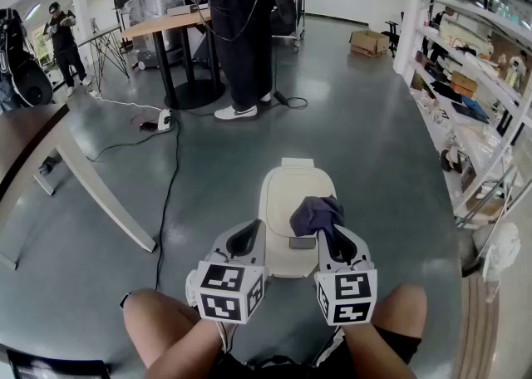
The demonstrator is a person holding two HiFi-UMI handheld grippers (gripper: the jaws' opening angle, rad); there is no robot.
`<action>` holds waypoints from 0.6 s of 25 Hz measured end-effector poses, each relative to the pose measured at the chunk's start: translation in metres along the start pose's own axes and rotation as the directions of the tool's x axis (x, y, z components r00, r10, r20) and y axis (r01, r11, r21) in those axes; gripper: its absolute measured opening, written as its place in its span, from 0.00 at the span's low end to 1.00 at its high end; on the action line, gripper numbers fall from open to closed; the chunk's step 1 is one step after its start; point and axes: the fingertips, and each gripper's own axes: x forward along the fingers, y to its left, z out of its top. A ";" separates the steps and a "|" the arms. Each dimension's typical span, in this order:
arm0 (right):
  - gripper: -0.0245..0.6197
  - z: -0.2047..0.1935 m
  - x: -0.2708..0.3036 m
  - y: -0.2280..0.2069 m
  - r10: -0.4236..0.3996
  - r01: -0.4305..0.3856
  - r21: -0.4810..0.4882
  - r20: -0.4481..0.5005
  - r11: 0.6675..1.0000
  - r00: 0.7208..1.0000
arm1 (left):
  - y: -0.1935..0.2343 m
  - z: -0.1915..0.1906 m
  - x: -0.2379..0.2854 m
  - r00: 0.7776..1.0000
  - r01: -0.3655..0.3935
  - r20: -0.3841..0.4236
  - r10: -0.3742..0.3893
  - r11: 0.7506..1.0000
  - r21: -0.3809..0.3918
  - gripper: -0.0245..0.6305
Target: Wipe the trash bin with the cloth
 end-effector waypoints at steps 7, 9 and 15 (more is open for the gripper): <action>0.12 0.027 0.049 -0.013 0.034 -0.035 -0.096 -0.016 0.995 0.999 | 0.030 0.030 0.040 0.999 -0.025 -0.045 0.026 1.000 0.016 0.04; 0.12 0.035 0.064 -0.014 0.050 -0.051 -0.110 -0.016 0.993 0.999 | 0.040 0.041 0.052 0.998 -0.030 -0.048 0.032 0.999 0.031 0.04; 0.12 0.042 0.119 -0.023 0.118 -0.125 -0.101 -0.070 0.987 0.991 | 0.053 0.067 0.101 0.999 0.007 -0.047 -0.004 0.998 0.066 0.04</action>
